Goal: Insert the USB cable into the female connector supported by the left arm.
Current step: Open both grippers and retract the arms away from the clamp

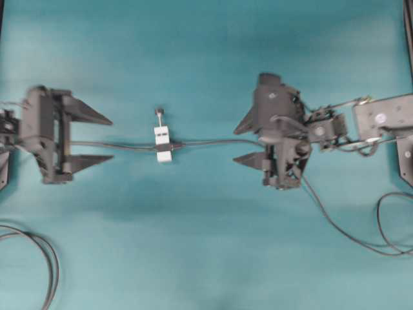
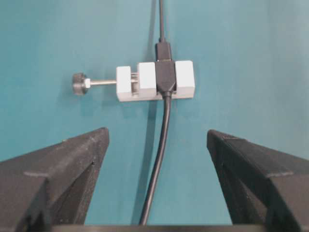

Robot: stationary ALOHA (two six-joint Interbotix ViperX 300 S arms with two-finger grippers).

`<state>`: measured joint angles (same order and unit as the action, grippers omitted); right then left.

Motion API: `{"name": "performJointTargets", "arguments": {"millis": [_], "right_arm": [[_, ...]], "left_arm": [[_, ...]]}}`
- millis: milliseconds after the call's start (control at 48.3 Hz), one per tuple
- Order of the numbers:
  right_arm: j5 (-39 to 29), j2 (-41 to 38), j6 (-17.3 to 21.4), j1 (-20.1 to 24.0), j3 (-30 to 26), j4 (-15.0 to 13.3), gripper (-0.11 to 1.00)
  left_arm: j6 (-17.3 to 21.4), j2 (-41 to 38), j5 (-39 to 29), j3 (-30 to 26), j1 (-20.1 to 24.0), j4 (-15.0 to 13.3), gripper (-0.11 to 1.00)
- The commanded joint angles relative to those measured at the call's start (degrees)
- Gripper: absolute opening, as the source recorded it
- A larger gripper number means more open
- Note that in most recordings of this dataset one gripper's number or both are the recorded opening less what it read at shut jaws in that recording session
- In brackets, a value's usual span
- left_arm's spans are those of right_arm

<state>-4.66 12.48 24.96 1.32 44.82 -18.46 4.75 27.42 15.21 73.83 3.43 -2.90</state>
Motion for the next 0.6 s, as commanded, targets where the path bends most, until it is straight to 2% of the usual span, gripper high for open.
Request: {"name": "performJointTargets", "arguments": {"millis": [0,207,290,456,580], "right_arm": [[3.7,3.3,0.2,-0.7,1.8,-0.3,0.67],[11.1,9.3,0.1,-2.7,9.5,-0.3,0.67],[14.0,11.6,0.1,-3.6,12.2,-0.3,0.67],[15.4,15.3,-0.4,-5.9,16.2,-0.3,0.67],[16.5,16.3,-3.9,-7.2,18.3,-0.3,0.67]], "left_arm": [[-0.7,5.3,-1.6,1.2,0.1,-0.3,0.92],[-0.6,19.0,-3.2,5.1,0.5,-0.2,0.92],[-0.5,23.5,-5.8,5.7,0.5,-0.2,0.92],[-0.5,26.0,-11.8,5.2,0.5,-0.2,0.92],[-0.4,26.0,-12.1,4.7,0.5,-0.2,0.92]]}}
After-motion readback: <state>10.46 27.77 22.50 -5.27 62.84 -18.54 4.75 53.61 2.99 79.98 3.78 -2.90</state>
